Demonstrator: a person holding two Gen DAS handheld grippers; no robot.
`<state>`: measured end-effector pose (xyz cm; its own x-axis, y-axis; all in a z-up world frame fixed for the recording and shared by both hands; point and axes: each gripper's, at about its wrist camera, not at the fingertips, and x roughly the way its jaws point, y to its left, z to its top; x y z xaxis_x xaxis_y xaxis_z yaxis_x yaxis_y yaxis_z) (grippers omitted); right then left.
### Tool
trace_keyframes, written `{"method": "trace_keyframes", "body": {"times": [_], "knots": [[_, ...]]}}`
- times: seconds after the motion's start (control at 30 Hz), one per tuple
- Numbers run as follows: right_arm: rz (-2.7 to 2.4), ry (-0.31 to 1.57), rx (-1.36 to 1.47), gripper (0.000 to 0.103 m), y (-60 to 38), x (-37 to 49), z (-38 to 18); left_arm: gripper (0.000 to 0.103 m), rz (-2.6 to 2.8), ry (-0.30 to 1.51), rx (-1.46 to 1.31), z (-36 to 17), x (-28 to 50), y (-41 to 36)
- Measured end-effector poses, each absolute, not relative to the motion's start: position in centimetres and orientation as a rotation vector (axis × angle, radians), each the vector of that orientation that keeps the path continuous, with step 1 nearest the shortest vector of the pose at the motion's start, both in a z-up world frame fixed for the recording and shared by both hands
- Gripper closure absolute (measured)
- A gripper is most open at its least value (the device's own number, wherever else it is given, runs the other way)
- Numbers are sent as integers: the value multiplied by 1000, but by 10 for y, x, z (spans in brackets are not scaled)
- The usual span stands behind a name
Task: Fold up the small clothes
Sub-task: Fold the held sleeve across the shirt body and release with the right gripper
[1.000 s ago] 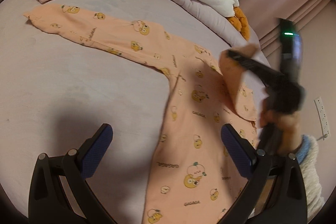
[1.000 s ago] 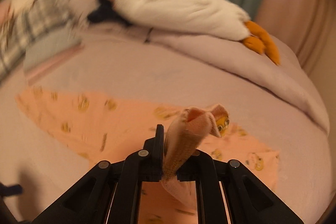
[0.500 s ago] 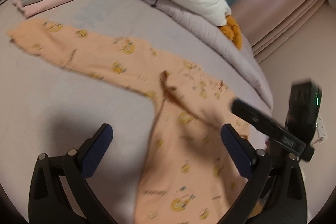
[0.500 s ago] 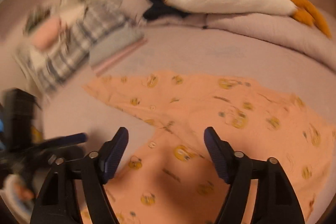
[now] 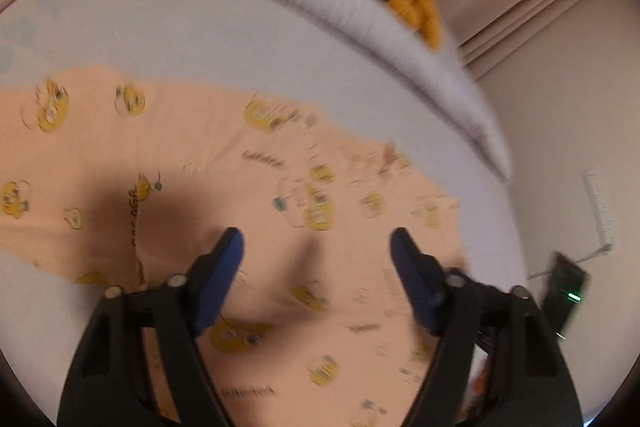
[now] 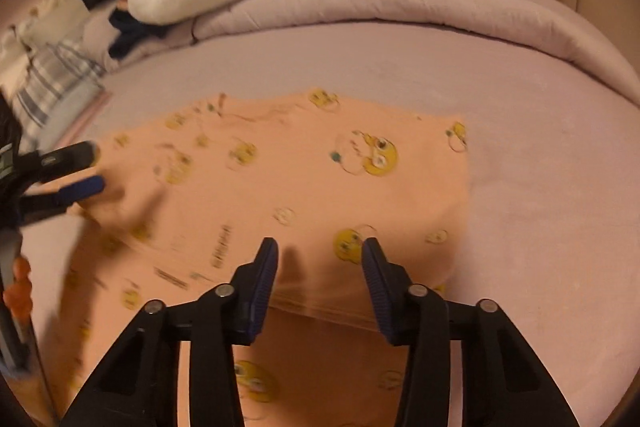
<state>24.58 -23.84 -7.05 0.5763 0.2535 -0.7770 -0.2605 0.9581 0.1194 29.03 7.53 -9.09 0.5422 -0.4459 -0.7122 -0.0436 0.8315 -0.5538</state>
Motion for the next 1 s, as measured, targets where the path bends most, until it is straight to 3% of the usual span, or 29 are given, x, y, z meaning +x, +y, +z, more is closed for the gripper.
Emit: {"method": "trace_keyframes", "body": {"times": [0.03, 0.1, 0.47, 0.63, 0.7, 0.83, 1.0], "knots": [[290, 906, -29, 58, -236, 246, -72, 36, -233, 998, -547, -98, 292, 76], [269, 905, -92, 58, -232, 247, -77, 50, -184, 1005, -528, -112, 291, 80], [241, 910, -129, 58, -244, 248, -85, 50, -257, 984, -612, -109, 267, 110], [234, 904, -132, 58, -246, 238, -83, 36, -231, 947, -638, -97, 244, 131], [243, 898, -125, 58, -243, 232, -79, 21, -164, 926, -636, -93, 229, 152], [256, 884, -126, 58, -238, 218, -70, 21, -89, 891, -718, -94, 202, 199], [326, 862, -99, 48, -226, 194, -57, 21, 61, 817, -891, -103, 155, 277]]}}
